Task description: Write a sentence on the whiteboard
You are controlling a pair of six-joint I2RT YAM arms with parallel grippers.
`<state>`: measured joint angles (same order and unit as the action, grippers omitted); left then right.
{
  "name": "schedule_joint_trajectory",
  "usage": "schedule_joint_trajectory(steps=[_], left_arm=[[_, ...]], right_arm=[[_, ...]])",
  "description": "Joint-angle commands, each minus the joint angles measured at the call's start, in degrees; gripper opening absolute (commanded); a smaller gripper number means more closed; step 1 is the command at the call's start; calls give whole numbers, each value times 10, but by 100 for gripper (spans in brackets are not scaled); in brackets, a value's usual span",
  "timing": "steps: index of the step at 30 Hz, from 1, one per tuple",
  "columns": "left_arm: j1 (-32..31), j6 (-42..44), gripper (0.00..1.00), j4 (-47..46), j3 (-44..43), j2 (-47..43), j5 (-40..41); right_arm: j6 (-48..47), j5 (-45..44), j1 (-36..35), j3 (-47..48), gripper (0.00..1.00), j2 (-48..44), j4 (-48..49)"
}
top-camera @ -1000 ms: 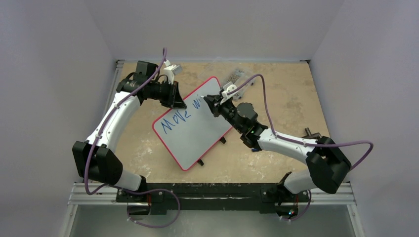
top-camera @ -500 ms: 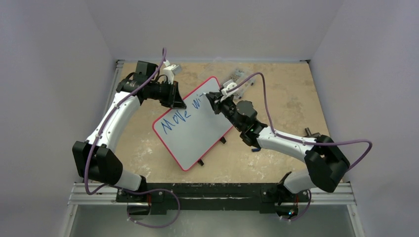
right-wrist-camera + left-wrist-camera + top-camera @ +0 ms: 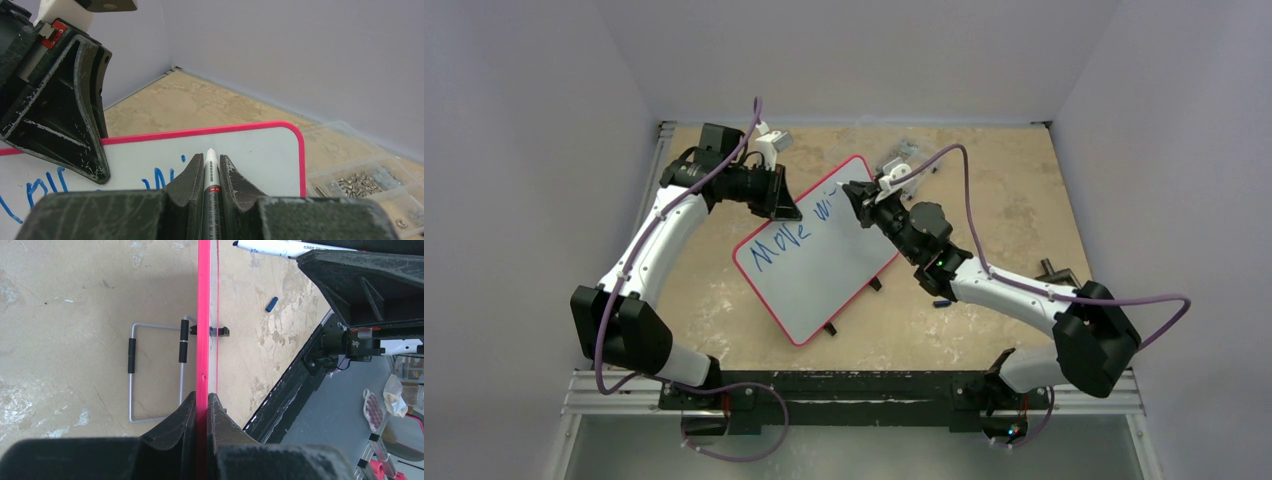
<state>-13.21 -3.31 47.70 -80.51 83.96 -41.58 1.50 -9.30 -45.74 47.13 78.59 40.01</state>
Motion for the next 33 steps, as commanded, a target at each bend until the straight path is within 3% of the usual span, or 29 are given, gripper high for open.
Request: schedule_joint_trajectory(steps=[1, 13, 33], left_arm=[[0, 21, 0, -24, -4, -21, 8], [0, 21, 0, -24, -4, -21, 8], [1, 21, 0, -24, -4, -21, 9]], right_arm=[[3, 8, 1, 32, 0, 6, 13], [11, 17, 2, 35, 0, 31, 20], [44, 28, 2, -39, 0, -12, 10]])
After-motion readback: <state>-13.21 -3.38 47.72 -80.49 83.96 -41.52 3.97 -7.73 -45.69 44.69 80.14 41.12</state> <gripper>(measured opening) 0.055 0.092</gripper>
